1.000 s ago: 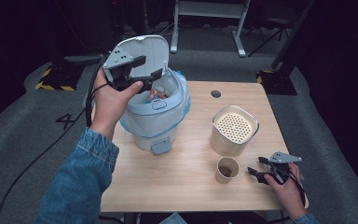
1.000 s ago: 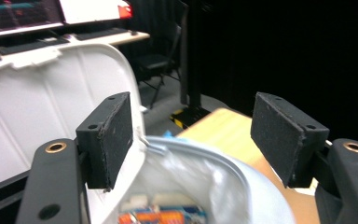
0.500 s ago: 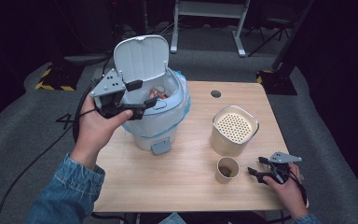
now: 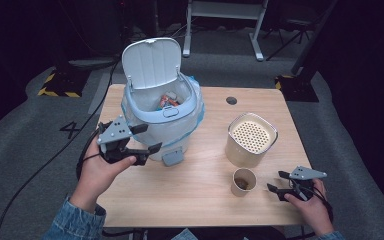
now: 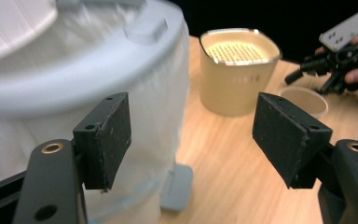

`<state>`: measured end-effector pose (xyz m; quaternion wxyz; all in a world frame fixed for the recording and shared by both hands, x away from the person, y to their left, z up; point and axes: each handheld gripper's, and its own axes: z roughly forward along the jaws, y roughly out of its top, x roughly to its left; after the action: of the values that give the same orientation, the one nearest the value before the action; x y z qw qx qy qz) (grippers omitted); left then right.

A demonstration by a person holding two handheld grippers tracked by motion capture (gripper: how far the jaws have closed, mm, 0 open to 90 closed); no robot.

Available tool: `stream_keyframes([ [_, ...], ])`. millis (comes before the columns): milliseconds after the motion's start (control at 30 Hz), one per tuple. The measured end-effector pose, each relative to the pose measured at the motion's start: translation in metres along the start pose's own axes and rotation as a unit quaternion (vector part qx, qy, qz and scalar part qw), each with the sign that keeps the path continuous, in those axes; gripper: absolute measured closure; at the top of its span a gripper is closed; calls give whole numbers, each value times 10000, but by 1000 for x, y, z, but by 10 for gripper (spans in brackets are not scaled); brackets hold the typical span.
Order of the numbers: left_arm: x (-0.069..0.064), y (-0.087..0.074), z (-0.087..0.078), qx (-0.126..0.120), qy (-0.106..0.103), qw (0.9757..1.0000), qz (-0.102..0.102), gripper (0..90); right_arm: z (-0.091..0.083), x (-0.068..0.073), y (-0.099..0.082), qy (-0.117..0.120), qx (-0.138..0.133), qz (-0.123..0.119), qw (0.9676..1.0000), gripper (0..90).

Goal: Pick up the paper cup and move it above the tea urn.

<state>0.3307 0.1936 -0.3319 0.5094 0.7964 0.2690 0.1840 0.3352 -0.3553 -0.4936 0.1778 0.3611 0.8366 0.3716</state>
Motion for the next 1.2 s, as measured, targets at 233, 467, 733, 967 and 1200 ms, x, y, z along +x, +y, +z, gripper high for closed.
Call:
stream_keyframes([
  [233, -5, -36, 2, -69, -88, 9996, -270, 288, -6, 10, 2, 218, -6, -104, 9997, 265],
  [467, -8, -64, 8, 159, -28, 9997, -197, 296, -12, 16, 1, 297, 11, -167, 9994, 276],
  [733, -6, -89, 20, 568, -93, 9977, -358, 290, -13, 20, 2, 464, -335, -80, 9983, 266],
  [967, -3, -108, 34, 716, -162, 9958, -548, 290, -12, 23, 3, 413, -245, -59, 9988, 248],
  [1200, 3, -135, 46, 1051, -17, 9918, -733, 272, -11, 27, 6, 502, -309, -77, 9982, 272],
])
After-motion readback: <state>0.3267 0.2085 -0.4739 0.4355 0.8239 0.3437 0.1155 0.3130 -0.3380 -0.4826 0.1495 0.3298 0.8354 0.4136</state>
